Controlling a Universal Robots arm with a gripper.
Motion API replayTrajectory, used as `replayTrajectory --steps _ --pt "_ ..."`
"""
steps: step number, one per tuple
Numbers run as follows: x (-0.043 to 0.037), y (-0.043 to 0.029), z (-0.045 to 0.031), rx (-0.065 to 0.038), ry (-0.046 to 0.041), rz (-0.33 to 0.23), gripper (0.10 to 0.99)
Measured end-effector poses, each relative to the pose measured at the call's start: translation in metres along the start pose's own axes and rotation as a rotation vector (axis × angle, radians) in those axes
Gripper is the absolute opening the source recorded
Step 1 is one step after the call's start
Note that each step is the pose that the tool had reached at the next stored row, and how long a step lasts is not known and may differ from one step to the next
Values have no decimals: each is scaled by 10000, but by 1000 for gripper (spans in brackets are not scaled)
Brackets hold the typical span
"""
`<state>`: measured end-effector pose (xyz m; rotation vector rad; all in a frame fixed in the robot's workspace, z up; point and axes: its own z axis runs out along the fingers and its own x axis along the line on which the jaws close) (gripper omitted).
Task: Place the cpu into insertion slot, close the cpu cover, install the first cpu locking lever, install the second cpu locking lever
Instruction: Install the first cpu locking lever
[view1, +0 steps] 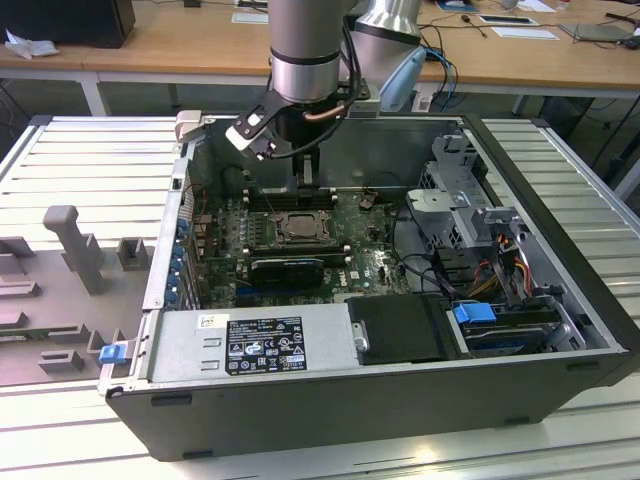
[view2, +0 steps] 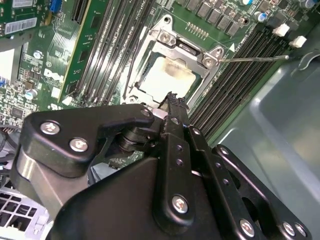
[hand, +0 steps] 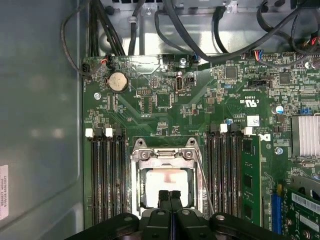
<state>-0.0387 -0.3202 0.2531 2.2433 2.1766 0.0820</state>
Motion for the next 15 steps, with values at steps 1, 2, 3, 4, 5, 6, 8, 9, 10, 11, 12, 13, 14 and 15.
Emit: replayTrajectory --steps 1,2,3,4,5,6,8,9,10,11,12,13,14,15 --pt "0 0 -10 0 0 0 106" --pt "1 1 -22 0 0 0 106" --pt "1 1 -28 0 1 0 106" --pt "1 1 -30 -2 3 1 106" --pt "1 2 -32 -1 2 0 106" --pt "1 2 -39 1 -2 0 106" --pt "2 3 -67 0 0 0 106" --pt "3 5 -95 0 1 0 106" --pt "4 6 -129 0 1 0 106" --pt "4 7 -157 0 1 0 106" --pt "6 10 -218 1 0 0 106" --pt "6 10 -221 1 4 -53 106" --pt "7 11 -221 8 14 -307 106" --pt "6 10 -222 17 27 -623 106"
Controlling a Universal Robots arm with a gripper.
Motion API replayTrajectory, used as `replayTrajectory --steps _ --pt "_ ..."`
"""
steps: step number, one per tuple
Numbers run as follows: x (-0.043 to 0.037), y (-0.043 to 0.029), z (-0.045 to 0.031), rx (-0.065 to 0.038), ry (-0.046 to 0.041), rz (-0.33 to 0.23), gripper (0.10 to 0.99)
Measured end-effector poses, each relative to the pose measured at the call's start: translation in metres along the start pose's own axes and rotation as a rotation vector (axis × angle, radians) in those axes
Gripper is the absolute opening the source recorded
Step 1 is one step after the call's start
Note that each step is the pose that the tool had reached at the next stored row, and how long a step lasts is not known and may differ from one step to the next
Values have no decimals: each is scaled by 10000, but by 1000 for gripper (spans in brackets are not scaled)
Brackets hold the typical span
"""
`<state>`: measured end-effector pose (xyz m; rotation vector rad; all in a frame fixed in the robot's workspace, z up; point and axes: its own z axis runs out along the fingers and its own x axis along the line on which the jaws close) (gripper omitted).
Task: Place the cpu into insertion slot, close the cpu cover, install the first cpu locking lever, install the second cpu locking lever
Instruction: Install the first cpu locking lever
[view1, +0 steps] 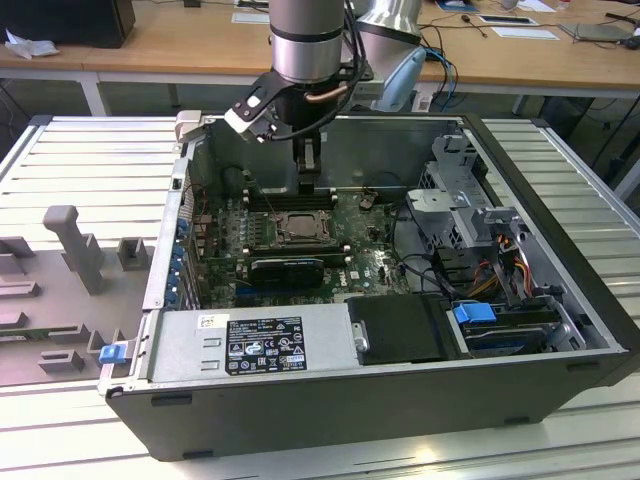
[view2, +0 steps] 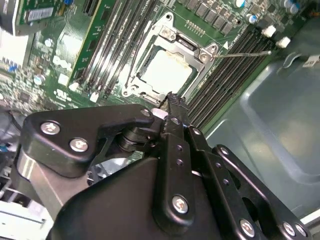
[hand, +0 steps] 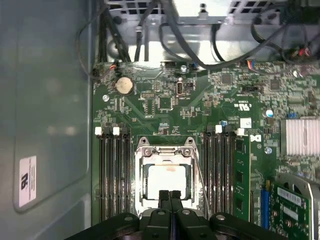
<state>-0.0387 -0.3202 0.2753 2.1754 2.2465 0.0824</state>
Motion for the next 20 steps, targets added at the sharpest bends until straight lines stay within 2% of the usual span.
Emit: replayTrajectory --steps 1,5,8,11,20 --pt "0 0 0 9 16 -348 106" --pt "0 0 1 30 53 -1113 106" --pt "2 0 3 59 38 -1711 106" --pt "1 0 3 74 3 -2014 106" --pt "2 0 4 89 27 -2670 106"
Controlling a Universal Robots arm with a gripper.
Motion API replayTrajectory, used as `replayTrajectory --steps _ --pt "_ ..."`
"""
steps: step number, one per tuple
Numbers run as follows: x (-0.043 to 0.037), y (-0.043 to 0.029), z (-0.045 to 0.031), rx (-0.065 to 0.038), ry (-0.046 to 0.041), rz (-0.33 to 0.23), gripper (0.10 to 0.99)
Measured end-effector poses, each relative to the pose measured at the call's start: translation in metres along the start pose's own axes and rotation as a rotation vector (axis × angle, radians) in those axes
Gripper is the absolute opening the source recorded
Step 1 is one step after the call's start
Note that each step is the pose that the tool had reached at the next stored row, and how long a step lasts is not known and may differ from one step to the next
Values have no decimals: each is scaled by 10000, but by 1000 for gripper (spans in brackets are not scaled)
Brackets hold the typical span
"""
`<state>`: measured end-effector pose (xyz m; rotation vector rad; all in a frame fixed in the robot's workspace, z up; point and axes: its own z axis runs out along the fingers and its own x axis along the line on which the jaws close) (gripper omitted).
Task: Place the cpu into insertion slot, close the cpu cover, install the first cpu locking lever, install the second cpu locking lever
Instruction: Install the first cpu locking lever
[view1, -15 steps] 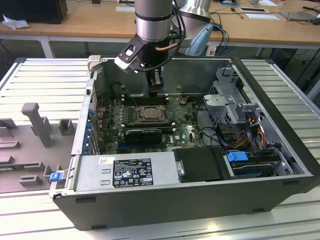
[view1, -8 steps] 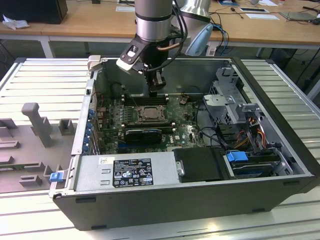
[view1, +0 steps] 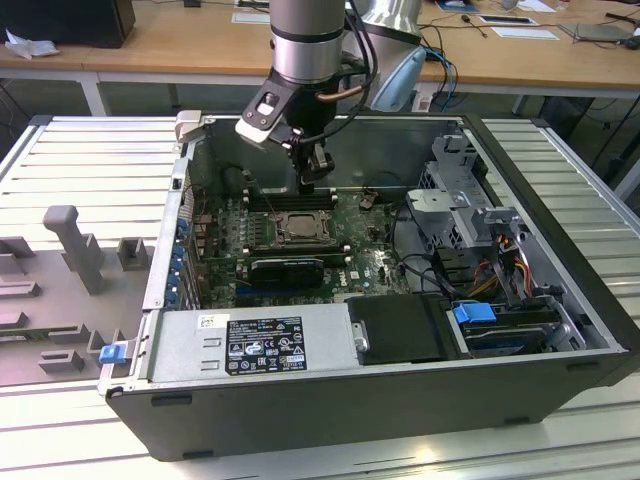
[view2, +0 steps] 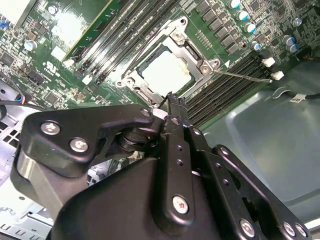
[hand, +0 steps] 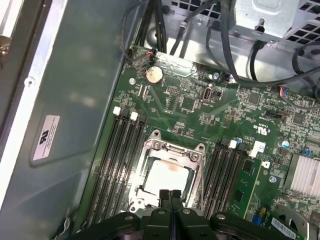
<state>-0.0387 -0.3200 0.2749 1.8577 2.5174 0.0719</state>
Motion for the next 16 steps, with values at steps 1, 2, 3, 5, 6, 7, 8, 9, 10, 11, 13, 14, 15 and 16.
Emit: replayTrajectory --steps 1,2,3,5,6,7,8,9,10,11,13,14,15,16 --pt "0 0 0 2 3 -79 106" --pt "0 0 0 3 6 -144 106" --pt "0 0 0 3 9 -196 106" --pt "0 0 0 6 14 -322 106" --pt "0 0 0 7 17 -388 106" --pt "0 0 0 8 19 -438 106" --pt "0 0 0 9 22 -486 106" --pt "0 0 0 10 24 -534 106" --pt "0 0 0 10 25 -580 106" --pt "0 0 0 12 30 -678 106" --pt "0 0 0 15 37 -848 106" --pt "0 0 0 16 40 -918 106" --pt "0 0 0 18 44 -1009 106" --pt "0 0 0 19 46 -1058 106"
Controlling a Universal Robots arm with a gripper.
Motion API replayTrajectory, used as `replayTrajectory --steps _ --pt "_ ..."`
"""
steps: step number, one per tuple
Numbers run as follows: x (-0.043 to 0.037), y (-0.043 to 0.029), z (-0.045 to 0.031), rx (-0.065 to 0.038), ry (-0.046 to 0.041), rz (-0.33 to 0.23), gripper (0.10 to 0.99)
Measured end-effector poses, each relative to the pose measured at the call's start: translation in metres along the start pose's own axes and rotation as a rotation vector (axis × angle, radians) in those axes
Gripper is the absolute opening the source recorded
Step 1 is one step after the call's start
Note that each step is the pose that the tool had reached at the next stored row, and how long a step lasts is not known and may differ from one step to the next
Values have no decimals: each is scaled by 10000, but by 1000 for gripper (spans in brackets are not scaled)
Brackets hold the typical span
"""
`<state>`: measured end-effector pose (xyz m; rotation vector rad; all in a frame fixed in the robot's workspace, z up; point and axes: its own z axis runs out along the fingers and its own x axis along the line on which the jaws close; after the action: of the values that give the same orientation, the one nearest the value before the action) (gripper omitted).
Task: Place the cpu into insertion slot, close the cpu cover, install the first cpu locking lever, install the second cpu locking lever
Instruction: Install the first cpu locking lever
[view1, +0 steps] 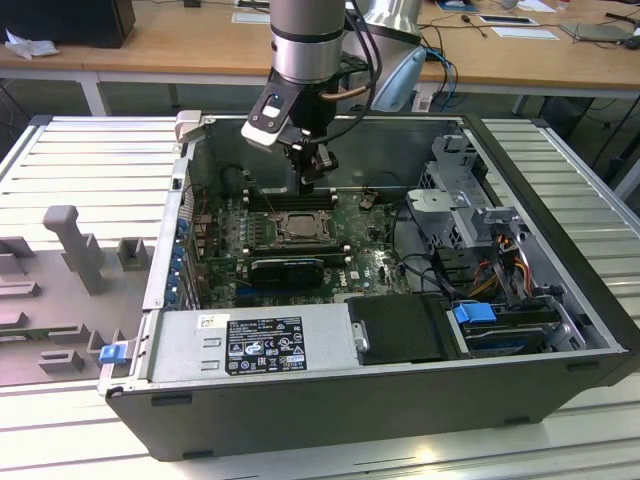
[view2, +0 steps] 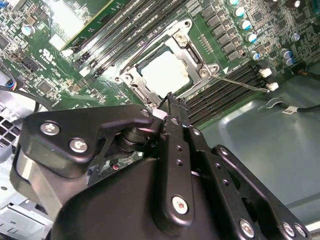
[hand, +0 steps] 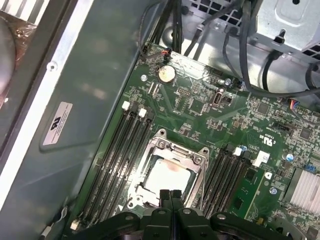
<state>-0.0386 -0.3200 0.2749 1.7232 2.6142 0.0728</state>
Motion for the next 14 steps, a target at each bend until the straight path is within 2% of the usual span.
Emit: replayTrajectory --steps 12,14 --pt "0 0 0 13 31 -705 106" --pt "0 0 0 18 44 -996 106"
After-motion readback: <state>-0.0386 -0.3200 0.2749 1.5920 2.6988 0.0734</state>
